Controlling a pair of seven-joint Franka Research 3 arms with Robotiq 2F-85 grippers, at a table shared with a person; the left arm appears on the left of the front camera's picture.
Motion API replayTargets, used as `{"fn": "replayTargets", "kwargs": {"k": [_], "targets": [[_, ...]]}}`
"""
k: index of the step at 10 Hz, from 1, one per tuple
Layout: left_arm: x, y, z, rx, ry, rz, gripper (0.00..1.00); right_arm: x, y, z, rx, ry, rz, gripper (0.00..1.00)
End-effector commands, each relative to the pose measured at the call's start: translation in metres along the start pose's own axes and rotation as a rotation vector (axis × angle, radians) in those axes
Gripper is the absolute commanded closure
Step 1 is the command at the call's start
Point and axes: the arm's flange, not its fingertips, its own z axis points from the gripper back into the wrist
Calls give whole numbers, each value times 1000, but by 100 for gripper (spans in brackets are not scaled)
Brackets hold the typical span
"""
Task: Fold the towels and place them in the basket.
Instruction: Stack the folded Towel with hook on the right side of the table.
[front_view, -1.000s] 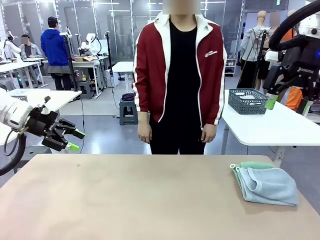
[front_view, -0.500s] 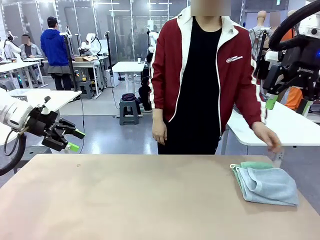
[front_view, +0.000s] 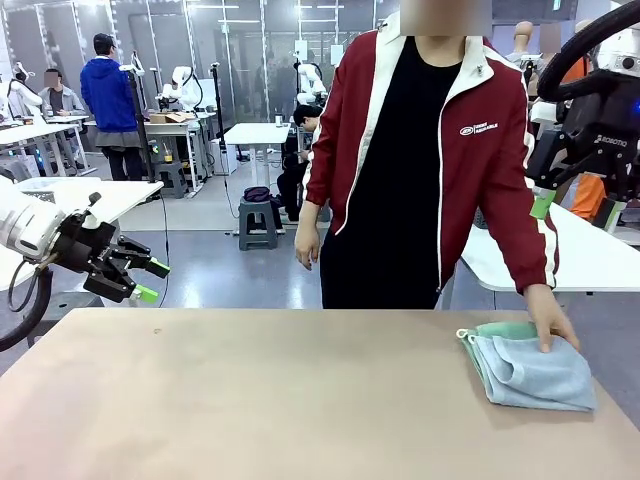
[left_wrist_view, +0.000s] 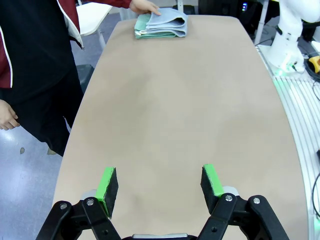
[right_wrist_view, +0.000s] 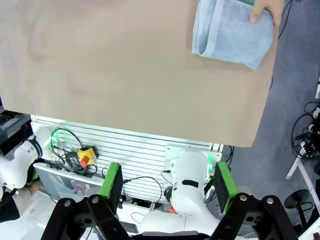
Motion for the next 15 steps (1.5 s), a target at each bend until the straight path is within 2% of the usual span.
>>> {"fn": "replayTargets", "kwargs": {"k": [1,15], "targets": [[0,0,0,5,-4,1,15,2,-1,0,-2,-11,-6,9],[0,0,0,5,-4,1,15,2,-1,0,-2,-11,-6,9]]}}
